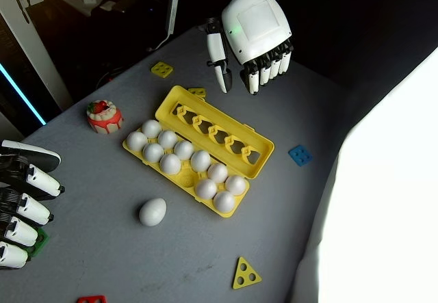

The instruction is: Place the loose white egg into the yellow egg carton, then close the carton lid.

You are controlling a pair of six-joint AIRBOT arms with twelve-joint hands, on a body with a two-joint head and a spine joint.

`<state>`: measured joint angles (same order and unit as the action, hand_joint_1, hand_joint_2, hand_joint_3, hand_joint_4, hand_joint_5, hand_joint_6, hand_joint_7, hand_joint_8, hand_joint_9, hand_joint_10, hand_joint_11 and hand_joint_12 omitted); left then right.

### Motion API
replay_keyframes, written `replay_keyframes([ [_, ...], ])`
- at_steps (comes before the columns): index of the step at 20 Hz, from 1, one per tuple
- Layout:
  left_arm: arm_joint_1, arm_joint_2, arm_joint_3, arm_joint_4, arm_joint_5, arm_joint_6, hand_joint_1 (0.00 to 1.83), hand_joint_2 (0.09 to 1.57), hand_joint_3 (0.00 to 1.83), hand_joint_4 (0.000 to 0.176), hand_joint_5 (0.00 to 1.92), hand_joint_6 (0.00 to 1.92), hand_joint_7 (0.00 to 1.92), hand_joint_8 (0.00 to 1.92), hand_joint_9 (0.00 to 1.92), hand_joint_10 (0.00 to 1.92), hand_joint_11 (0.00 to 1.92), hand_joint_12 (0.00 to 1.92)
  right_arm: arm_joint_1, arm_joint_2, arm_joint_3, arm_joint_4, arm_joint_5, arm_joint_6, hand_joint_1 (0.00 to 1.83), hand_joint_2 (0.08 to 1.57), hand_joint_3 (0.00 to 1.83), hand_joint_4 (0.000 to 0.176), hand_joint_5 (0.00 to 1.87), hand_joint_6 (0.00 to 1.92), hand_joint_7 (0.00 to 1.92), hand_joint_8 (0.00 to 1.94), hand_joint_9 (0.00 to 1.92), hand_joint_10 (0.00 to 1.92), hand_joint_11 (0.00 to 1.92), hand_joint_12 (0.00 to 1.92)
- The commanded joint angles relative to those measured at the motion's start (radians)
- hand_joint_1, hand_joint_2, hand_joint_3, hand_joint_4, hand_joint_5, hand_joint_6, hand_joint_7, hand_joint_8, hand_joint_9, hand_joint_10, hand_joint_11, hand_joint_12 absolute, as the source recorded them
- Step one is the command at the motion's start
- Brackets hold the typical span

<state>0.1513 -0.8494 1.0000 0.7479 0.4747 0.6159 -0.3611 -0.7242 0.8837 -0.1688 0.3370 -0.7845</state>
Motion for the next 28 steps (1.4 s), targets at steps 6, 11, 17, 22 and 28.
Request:
replay_keyframes([
  [6, -0.017, 0.005, -0.017, 0.041, -0.061, 0.007, 0.00, 1.30, 0.00, 0.000, 0.10, 0.01, 0.08, 0.01, 0.07, 0.00, 0.00, 0.34, -0.014, 0.000, -0.001, 0.030, 0.068, -0.001, 0.00, 1.32, 0.01, 0.000, 0.12, 0.01, 0.14, 0.01, 0.06, 0.01, 0.01, 0.14],
  [11, 0.011, 0.006, -0.040, 0.041, -0.068, 0.012, 0.00, 1.31, 0.01, 0.000, 0.08, 0.00, 0.09, 0.00, 0.08, 0.01, 0.00, 0.35, -0.001, -0.030, 0.001, 0.038, 0.060, -0.002, 0.00, 1.32, 0.00, 0.000, 0.07, 0.00, 0.12, 0.00, 0.04, 0.00, 0.01, 0.00],
  [17, 0.001, 0.004, -0.060, 0.041, -0.058, 0.011, 0.00, 1.31, 0.00, 0.000, 0.10, 0.01, 0.10, 0.00, 0.07, 0.00, 0.00, 0.33, -0.040, -0.116, 0.002, 0.484, 0.239, -0.457, 0.26, 1.20, 0.00, 0.000, 0.05, 0.00, 0.05, 0.01, 0.01, 0.00, 0.00, 0.00],
  [22, -0.004, 0.005, -0.047, 0.025, -0.054, 0.011, 0.00, 1.31, 0.00, 0.000, 0.13, 0.01, 0.11, 0.00, 0.08, 0.00, 0.00, 0.35, -0.032, -0.205, 0.075, 0.550, 0.134, -0.505, 0.78, 1.02, 0.00, 0.000, 0.03, 0.00, 0.06, 0.00, 0.04, 0.01, 0.00, 0.00],
  [28, 0.004, 0.004, -0.053, 0.017, -0.079, 0.014, 0.00, 1.34, 0.01, 0.000, 0.13, 0.01, 0.11, 0.01, 0.09, 0.01, 0.00, 0.30, -0.042, -0.267, 0.137, 0.603, 0.124, -0.530, 1.16, 1.00, 0.00, 0.000, 0.00, 0.00, 0.00, 0.00, 0.00, 0.00, 0.00, 0.00],
])
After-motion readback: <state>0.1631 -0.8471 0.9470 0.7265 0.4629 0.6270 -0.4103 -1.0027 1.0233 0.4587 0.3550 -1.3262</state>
